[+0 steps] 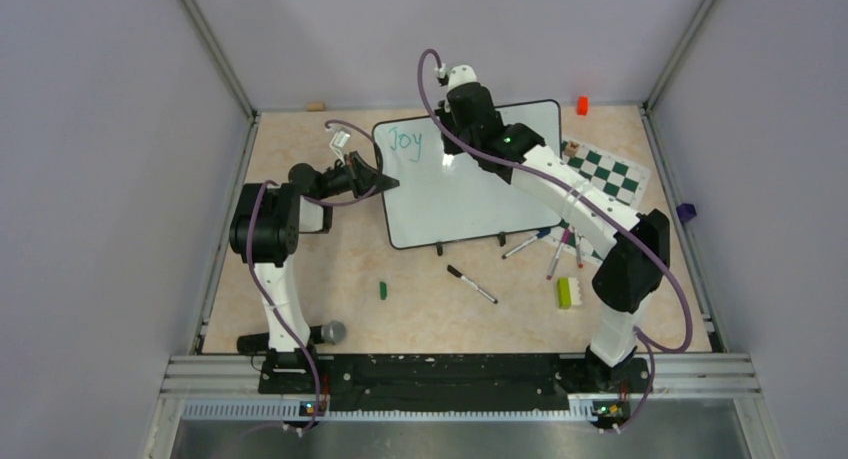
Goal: Write a sentence on the whiteboard
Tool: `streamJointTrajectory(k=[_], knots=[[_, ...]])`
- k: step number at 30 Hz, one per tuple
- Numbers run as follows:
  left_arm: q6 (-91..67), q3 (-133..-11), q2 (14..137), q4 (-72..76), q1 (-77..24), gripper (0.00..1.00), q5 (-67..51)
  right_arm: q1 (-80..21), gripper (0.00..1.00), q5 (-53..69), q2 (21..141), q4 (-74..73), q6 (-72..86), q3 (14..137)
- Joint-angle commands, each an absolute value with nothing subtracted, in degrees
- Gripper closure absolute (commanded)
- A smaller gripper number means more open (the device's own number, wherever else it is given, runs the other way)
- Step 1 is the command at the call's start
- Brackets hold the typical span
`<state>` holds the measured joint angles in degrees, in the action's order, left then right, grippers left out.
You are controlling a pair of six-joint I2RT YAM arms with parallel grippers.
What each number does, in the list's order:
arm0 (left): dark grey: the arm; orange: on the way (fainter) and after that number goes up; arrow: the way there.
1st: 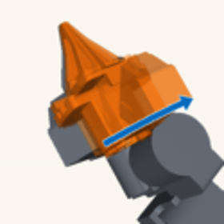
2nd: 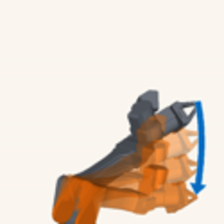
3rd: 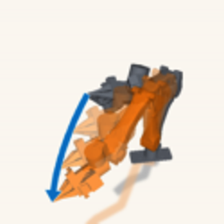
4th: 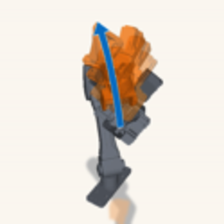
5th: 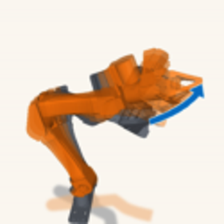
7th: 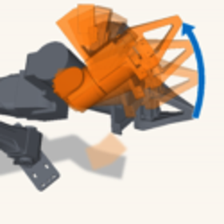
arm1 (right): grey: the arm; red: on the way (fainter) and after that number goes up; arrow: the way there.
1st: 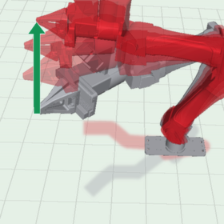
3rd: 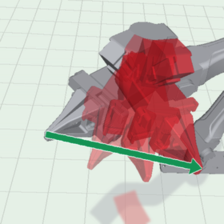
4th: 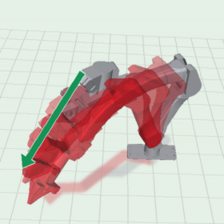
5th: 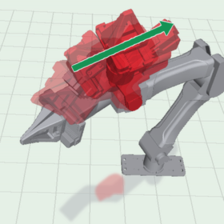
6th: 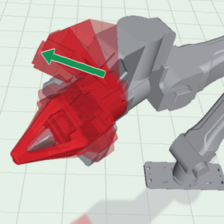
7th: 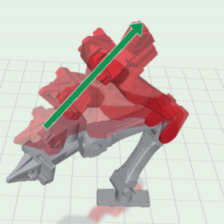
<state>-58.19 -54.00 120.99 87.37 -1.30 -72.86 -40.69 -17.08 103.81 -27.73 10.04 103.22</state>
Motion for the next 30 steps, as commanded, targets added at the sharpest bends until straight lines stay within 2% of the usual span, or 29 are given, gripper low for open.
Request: streamJointTrajectory(k=[1,18,22,30], knots=[[-50.89,-53.0,121.81,92.72,-3.34,1.0,-82.58,-40.17,1.0,-17.09,104.92,-27.55,9.32,106.11],[-50.84,-53.0,121.8,92.65,-3.34,1.0,-82.62,-40.17,1.0,-18.78,105.29,-28.19,9.14,105.95],[-50.8,-52.91,121.75,92.72,-3.34,1.0,-82.61,-40.17,1.0,-22.75,104.7,-28.78,9.42,105.79],[-50.72,-52.92,121.73,92.71,-3.34,1.0,-82.56,-40.17,1.0,-20.63,104.0,-28.83,9.57,105.46]])
